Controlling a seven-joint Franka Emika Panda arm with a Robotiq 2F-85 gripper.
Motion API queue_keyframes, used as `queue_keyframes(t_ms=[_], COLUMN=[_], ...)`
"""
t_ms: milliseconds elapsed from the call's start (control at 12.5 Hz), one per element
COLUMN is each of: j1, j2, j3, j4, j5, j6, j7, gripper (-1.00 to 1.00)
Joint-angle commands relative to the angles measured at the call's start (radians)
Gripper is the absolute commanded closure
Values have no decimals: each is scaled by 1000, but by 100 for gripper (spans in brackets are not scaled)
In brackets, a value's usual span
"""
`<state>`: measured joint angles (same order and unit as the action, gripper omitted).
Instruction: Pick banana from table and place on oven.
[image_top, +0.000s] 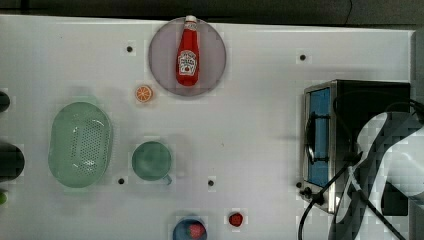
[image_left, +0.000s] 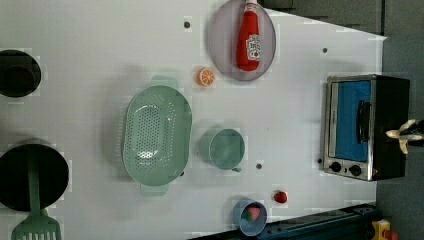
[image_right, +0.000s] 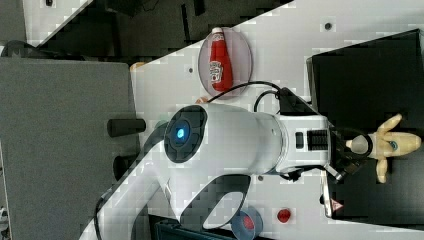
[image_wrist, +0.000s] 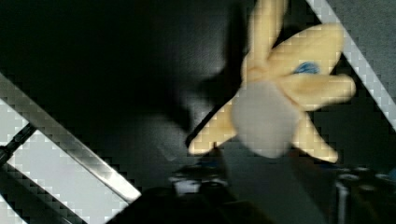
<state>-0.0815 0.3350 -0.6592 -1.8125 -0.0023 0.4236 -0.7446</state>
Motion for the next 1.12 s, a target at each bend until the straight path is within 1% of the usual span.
queue_keyframes(t_ms=[80, 160, 240, 480, 640, 880, 960, 1120], j1=[16, 17, 20, 58, 94, 138, 149, 157], j2=[-50, -59, -79, -193, -283, -392, -412, -427], j3=[18, 19, 22, 52, 98, 234, 297, 429], j4=[50, 52, 62, 92, 90, 85, 83, 76], j5=[16, 16, 16, -11, -55, -60, -60, -60], j6=[4, 4, 5, -46, -162, -372, -416, -424], j7=[-77, -77, -77, -76, -22, 311, 432, 669], gripper=[-61, -84, -100, -100, -100, -100, -100, -100])
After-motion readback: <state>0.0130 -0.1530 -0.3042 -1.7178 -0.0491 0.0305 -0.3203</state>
